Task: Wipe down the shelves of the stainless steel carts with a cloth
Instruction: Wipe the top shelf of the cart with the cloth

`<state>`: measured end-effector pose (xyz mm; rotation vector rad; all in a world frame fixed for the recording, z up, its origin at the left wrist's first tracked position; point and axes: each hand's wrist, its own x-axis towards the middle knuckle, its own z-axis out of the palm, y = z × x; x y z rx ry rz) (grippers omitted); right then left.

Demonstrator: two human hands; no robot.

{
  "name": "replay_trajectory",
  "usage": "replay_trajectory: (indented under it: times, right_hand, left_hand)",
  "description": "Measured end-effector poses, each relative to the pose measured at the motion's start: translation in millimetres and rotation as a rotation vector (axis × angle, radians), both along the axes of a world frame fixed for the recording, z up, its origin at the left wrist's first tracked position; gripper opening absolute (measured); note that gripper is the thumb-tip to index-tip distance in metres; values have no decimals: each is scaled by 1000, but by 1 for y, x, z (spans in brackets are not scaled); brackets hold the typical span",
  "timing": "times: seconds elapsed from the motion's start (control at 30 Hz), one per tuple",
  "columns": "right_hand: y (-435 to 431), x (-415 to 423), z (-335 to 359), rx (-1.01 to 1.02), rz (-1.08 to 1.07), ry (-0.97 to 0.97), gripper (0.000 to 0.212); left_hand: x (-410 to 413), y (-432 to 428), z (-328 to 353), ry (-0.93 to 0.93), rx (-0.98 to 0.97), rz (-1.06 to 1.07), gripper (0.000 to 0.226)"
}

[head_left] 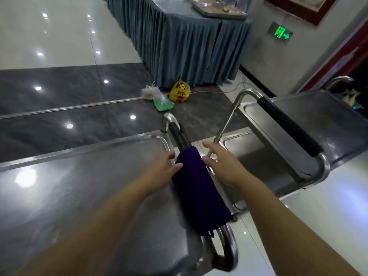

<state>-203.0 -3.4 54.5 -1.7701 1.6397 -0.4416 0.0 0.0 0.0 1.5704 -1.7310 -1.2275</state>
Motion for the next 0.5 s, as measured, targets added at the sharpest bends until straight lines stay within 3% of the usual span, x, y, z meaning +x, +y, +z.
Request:
replay_trajectory:
  times: [0.2, 0.33, 0.4, 0.5]
  right_hand:
    - [-33, 4, 0, 112, 270, 97, 53]
    - [-47, 0, 4, 95, 362, 155, 53]
    - [-52, -3, 7, 87, 394, 173, 46]
    - [-54, -9, 11, 46, 448, 216, 18]
  left_hand:
    - [-6, -12, -7, -4, 88, -38, 15]
    - [-1, -6, 15, -50, -54, -47, 10]
    - [0, -3, 34, -105, -187, -86, 9]
    - [0, 3, 63, -196, -302, -142, 13]
